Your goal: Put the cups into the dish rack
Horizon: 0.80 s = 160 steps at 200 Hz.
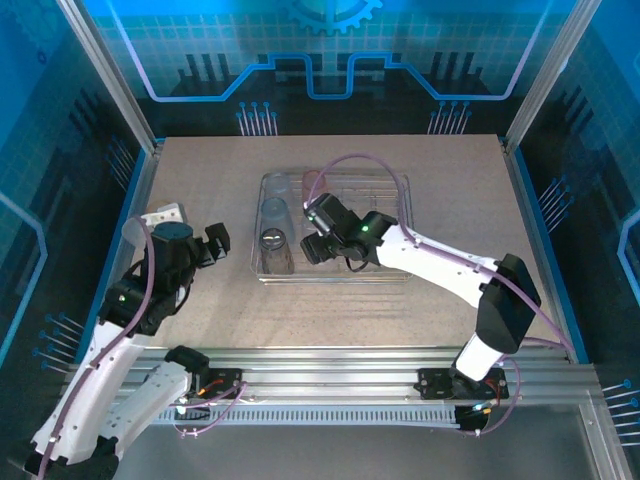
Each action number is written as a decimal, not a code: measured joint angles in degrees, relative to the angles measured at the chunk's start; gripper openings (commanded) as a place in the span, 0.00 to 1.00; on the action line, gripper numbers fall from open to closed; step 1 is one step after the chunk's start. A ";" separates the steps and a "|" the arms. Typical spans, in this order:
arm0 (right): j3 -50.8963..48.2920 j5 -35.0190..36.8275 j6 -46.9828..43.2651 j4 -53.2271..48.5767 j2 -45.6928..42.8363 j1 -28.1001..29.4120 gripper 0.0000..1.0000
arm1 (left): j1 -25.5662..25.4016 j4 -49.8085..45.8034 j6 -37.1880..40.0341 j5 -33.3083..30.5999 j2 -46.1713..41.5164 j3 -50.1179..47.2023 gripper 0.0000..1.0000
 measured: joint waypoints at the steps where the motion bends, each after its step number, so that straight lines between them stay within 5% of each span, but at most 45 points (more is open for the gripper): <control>1: 0.00 0.04 0.00 0.04 0.07 0.00 0.28 | 0.00 0.02 0.00 0.00 0.02 0.00 0.99; 160: 0.96 7.30 4.26 1.36 8.76 2.40 0.38 | 0.26 1.29 -0.07 0.22 1.05 -0.76 0.99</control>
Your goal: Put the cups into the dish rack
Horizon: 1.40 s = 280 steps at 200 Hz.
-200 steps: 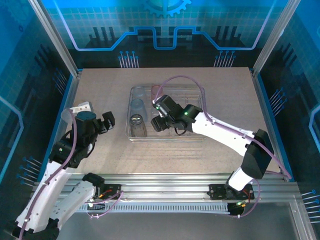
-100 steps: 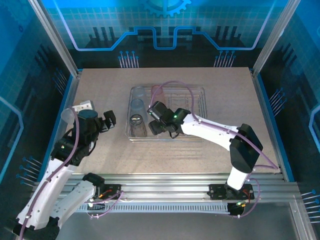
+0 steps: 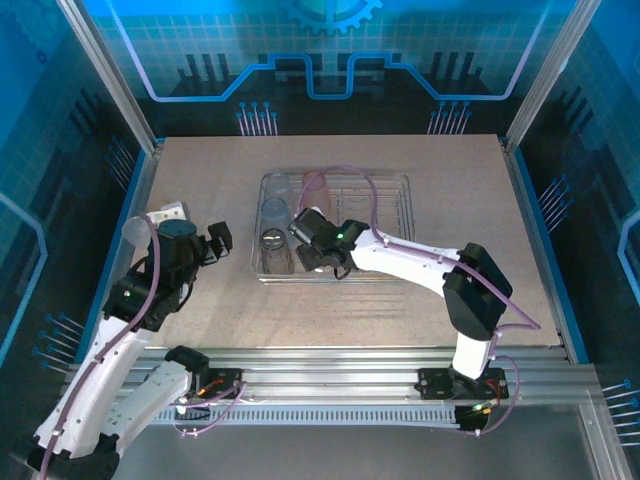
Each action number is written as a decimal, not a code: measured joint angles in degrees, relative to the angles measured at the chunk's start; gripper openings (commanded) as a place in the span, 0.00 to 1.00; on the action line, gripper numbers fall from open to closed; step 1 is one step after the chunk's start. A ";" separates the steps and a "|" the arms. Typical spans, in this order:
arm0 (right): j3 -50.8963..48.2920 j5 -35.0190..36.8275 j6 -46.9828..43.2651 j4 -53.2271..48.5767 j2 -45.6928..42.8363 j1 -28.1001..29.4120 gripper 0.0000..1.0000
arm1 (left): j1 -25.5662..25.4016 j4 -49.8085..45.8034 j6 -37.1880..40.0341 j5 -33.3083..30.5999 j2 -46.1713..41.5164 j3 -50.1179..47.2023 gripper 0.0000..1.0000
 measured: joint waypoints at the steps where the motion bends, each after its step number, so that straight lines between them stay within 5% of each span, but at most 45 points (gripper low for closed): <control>1: 0.04 0.02 0.02 0.02 0.04 0.00 0.38 | 0.00 0.00 0.00 0.00 0.00 0.00 0.99; 70: 1.40 1.95 0.39 0.31 4.55 0.96 0.47 | 0.04 -0.11 -0.04 0.04 0.00 -0.85 0.99; 153: 4.37 2.25 1.44 -2.43 6.25 1.01 0.90 | 0.04 -0.22 -0.26 0.42 0.04 -1.20 1.00; 280: 5.14 0.42 1.49 -5.07 1.03 0.68 0.92 | 0.11 -1.55 3.08 -0.74 1.03 -0.63 0.99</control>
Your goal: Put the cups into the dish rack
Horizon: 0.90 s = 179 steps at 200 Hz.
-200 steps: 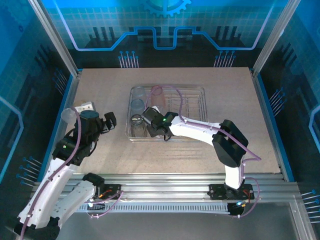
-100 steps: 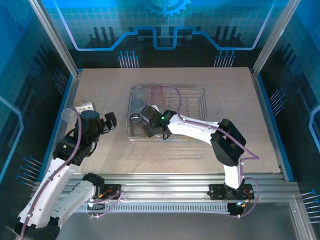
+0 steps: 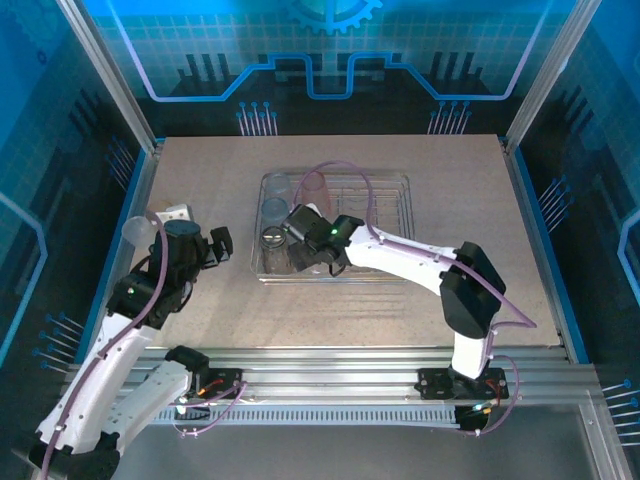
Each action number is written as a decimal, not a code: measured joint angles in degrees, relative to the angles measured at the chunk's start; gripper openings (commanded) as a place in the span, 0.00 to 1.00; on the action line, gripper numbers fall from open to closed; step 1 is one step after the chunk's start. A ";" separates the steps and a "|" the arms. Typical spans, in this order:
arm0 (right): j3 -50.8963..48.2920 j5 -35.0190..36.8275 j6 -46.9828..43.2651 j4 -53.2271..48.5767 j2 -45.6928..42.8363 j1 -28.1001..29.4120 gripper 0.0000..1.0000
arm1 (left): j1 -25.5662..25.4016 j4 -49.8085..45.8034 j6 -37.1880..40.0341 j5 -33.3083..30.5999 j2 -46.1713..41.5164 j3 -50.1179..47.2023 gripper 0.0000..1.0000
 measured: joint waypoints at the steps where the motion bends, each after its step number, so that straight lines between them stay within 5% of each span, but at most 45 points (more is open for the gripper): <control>1: 0.00 0.00 -0.02 -0.02 -0.09 0.00 0.92 | 0.00 -0.02 0.04 0.00 0.02 0.04 0.99; 82: -0.48 0.57 -3.32 -1.66 -11.43 -1.27 0.92 | 3.50 -2.93 5.18 -4.31 6.60 7.50 0.99; 179: -22.67 -0.52 -10.21 7.54 -40.76 -13.77 0.91 | 21.70 -6.62 9.09 -1.44 32.41 20.37 0.97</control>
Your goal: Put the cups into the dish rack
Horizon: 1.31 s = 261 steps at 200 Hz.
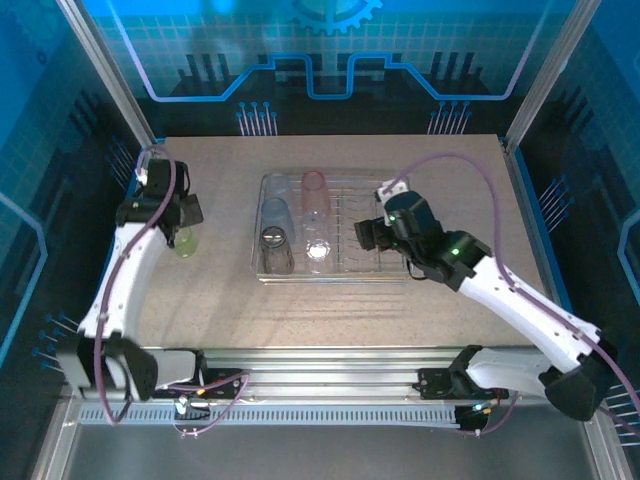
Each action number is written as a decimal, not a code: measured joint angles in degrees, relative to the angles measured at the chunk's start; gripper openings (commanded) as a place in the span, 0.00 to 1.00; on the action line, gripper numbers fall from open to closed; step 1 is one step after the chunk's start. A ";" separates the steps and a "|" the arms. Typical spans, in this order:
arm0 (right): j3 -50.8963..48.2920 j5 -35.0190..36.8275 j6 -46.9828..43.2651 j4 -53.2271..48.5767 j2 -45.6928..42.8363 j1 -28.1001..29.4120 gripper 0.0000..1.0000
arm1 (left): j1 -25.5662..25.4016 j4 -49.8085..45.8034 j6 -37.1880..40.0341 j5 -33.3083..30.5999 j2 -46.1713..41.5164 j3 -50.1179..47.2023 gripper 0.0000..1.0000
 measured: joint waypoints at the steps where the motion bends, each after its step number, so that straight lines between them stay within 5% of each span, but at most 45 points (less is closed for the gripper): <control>1: -0.13 0.00 0.00 0.02 -0.15 -0.17 0.91 | 0.26 -0.04 -0.04 0.09 0.61 0.33 0.97; 106: -11.87 -9.01 -1.68 0.55 -14.60 -14.64 0.92 | 5.99 -3.06 0.90 1.79 28.83 22.25 0.78; 200: -8.44 -14.45 -2.95 -2.47 -10.32 -14.97 0.92 | 11.04 -5.07 -0.42 1.86 40.44 30.77 0.63; 261: -2.95 -15.04 -2.45 -6.14 -9.51 -14.95 0.91 | 13.03 -5.27 -0.66 8.11 43.30 30.99 0.58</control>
